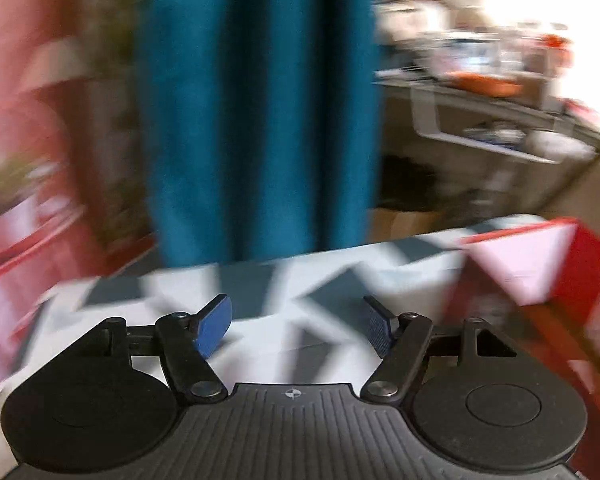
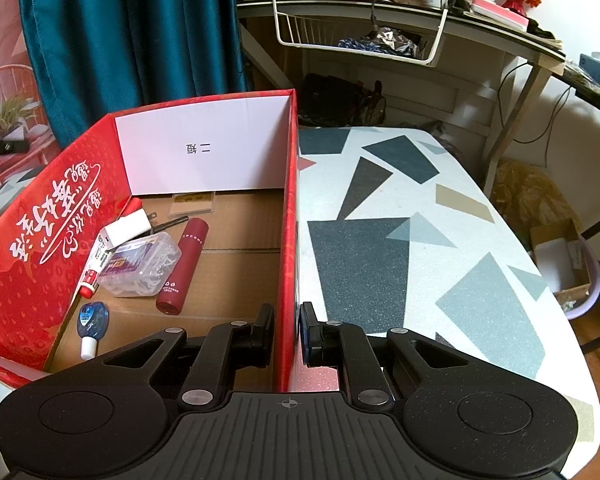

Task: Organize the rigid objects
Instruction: 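Move the left tool to the lavender USB stick, then close the left tool on the lavender USB stick and lift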

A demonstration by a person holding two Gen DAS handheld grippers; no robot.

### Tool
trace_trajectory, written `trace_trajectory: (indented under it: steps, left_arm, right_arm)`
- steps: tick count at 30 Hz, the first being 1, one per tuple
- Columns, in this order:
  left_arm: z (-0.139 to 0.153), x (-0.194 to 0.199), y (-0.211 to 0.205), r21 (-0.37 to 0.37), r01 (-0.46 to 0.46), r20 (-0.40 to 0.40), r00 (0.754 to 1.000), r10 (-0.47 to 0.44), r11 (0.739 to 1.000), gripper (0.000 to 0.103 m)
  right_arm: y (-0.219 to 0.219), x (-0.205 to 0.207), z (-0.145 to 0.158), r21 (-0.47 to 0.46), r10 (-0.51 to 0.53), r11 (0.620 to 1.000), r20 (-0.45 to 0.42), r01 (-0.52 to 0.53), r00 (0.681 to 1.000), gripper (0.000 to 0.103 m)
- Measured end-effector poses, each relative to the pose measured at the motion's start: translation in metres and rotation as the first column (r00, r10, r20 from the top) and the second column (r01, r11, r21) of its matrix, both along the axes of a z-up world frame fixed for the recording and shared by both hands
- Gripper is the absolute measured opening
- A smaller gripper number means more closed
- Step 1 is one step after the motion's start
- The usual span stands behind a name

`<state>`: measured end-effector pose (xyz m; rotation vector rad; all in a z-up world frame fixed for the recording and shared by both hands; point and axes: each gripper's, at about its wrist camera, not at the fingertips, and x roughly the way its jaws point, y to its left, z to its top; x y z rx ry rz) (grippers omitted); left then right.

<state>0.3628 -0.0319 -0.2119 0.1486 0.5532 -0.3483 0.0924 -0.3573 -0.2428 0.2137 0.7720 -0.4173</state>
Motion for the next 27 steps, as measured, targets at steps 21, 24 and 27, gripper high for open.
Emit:
trace_trajectory:
  steps: [21, 24, 27]
  left_arm:
    - [-0.072, 0.008, 0.025, 0.103, -0.157, -0.182, 0.968, 0.174, 0.982, 0.041]
    - [-0.070, -0.002, 0.024, 0.089, -0.127, -0.192, 0.971, 0.142, 0.988, 0.039]
    - [-0.069, -0.018, 0.020, 0.085, -0.092, -0.206, 0.973, 0.108, 0.992, 0.039]
  right_arm:
    - [0.000, 0.003, 0.000, -0.005, 0.005, 1.000, -0.015, -0.005, 1.000, 0.013]
    - [0.000, 0.003, 0.000, -0.005, 0.005, 1.000, -0.014, -0.005, 1.000, 0.013]
    - [0.000, 0.002, 0.000, -0.005, 0.004, 1.000, -0.013, -0.004, 1.000, 0.013]
